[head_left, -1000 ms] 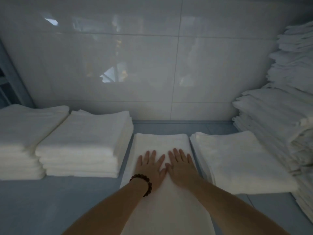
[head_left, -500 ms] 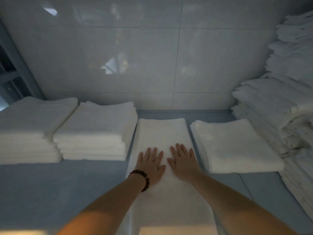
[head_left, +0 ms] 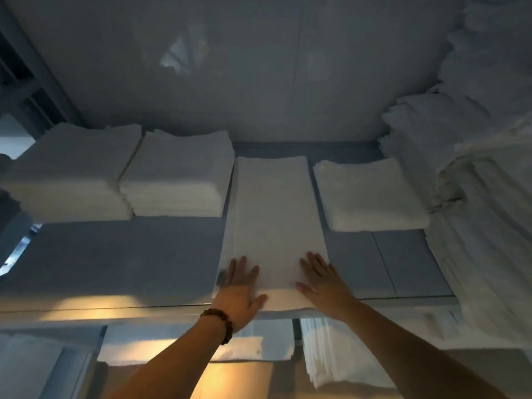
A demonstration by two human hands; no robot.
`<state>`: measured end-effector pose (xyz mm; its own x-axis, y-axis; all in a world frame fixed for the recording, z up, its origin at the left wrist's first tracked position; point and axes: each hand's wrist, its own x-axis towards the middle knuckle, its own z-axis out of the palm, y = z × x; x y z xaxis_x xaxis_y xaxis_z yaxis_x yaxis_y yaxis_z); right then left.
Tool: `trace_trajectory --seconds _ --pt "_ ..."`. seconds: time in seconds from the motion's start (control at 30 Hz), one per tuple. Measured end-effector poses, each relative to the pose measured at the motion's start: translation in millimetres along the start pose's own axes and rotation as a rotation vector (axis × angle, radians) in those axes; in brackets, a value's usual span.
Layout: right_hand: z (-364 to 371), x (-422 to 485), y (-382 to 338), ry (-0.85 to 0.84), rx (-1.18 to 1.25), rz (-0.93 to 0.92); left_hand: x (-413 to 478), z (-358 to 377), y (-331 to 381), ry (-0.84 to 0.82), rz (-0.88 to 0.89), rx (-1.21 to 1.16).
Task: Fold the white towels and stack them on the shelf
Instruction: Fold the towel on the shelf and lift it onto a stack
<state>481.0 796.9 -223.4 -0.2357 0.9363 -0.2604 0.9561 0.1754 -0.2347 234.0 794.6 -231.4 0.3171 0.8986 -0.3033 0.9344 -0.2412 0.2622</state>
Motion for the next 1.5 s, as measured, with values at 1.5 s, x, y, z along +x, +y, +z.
trace_trajectory --seconds 1.5 --pt "-3 -24 11 0.243 0.006 -0.008 7 -30 -2 0.195 0.058 -0.457"
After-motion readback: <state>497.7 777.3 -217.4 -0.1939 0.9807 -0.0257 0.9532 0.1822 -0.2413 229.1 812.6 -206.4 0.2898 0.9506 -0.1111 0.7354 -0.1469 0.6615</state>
